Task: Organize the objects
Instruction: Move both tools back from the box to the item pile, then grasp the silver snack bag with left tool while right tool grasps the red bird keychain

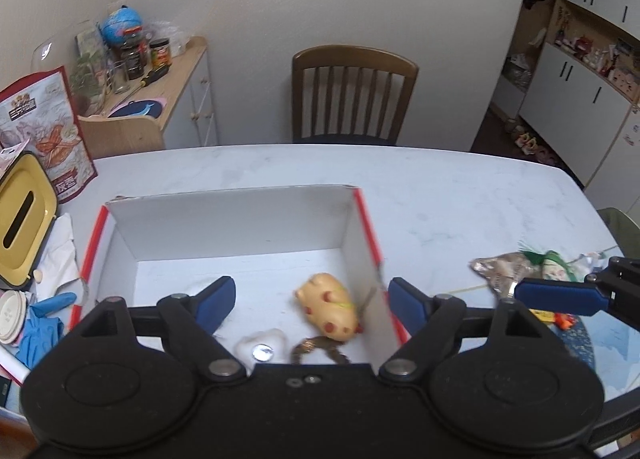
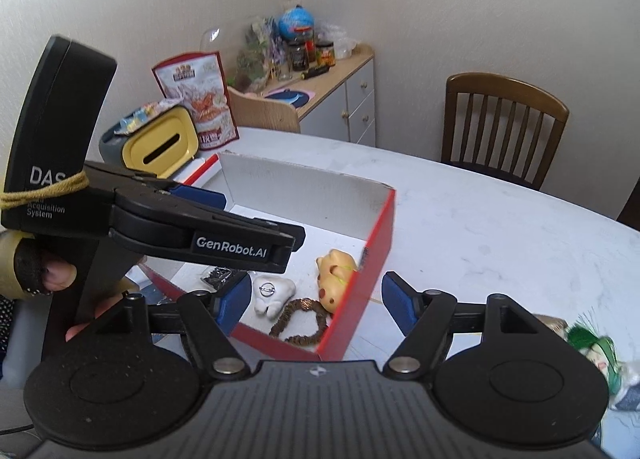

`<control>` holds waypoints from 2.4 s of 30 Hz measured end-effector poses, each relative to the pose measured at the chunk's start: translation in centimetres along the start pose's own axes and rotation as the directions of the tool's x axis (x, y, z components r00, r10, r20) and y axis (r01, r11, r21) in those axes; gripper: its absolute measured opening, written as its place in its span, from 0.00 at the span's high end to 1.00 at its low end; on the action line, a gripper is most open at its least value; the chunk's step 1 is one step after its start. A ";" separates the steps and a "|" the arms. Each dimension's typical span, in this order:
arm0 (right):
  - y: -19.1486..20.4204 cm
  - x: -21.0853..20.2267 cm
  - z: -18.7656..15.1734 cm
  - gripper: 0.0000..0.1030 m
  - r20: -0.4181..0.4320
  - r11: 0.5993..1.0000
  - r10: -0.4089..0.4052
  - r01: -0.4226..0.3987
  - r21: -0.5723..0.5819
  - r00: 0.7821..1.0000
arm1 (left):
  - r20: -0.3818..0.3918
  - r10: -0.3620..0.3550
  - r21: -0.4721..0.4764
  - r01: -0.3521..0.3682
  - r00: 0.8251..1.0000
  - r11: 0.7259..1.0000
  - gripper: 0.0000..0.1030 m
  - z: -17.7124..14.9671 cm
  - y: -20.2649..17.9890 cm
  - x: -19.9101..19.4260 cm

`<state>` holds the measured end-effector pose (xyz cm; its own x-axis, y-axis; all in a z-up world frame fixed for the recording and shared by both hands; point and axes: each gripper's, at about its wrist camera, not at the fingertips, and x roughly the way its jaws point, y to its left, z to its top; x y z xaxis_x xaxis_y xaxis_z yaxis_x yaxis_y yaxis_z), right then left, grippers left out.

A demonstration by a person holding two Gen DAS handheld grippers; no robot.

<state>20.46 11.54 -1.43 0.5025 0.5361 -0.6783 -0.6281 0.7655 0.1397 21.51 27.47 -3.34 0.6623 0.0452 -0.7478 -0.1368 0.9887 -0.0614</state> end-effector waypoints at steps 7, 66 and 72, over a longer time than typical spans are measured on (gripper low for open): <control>-3.7 -4.2 -2.6 0.26 0.047 0.999 -0.018 0.016 0.036 0.999 | 0.019 -0.031 0.028 0.031 0.999 0.999 0.13 -1.3 -3.8 -0.9; -27.3 -2.2 -17.3 0.19 -0.105 0.975 -0.191 0.201 0.096 0.976 | -0.223 -0.010 0.092 0.032 0.975 0.995 0.01 0.9 -25.1 18.2; -27.5 -0.7 -17.3 0.19 -0.112 0.981 -0.174 0.182 0.069 0.978 | -0.257 0.006 0.086 0.016 0.966 0.996 0.01 0.8 -25.1 19.8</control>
<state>27.15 -16.01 -17.28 0.5343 0.3515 -0.7688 -0.4832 0.8732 0.0635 38.71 3.65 -16.09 0.4501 0.0130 -0.8929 -0.0623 0.9979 -0.0169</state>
